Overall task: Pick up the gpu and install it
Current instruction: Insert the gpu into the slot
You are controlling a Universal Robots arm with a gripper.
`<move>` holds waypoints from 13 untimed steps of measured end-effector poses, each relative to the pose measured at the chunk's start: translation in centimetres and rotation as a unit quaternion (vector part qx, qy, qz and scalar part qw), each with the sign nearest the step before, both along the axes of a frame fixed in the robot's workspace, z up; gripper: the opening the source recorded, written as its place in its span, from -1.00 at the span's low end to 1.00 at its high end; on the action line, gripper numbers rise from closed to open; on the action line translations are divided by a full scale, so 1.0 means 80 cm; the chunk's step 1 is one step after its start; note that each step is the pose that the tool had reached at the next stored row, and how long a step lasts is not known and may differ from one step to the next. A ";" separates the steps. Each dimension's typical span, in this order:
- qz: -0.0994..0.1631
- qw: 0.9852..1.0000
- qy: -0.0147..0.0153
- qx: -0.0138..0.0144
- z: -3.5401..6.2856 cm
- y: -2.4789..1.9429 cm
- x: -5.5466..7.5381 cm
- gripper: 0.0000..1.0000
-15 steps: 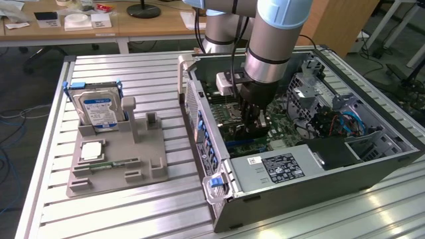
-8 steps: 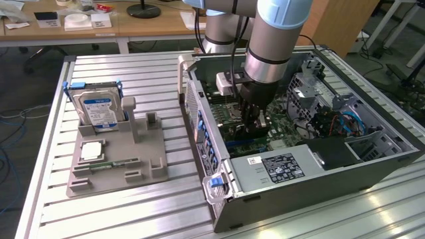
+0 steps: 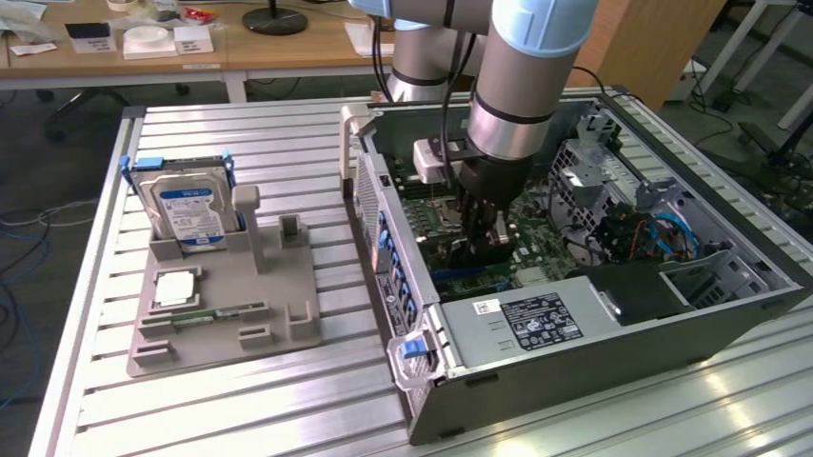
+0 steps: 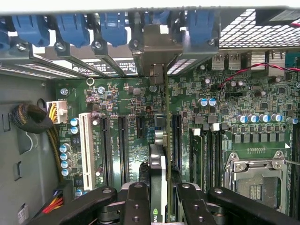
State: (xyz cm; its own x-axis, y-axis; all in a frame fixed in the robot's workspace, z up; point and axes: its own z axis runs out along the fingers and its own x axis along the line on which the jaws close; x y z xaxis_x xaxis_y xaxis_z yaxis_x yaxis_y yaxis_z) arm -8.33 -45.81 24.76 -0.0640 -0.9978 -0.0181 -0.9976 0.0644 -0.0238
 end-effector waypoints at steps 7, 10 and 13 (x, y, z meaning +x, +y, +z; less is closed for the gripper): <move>0.000 1.000 0.000 0.000 -0.001 0.0000 0.000 -0.47; 0.000 1.000 0.000 0.000 -0.002 0.0000 0.000 -0.47; 0.000 1.000 0.000 0.000 -0.003 0.0000 0.000 -0.47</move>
State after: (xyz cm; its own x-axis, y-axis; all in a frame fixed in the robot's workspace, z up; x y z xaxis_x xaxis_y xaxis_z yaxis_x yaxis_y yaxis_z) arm -8.33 -45.81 24.53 -0.0640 -0.9978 -0.0182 -0.9976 0.0644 -0.0238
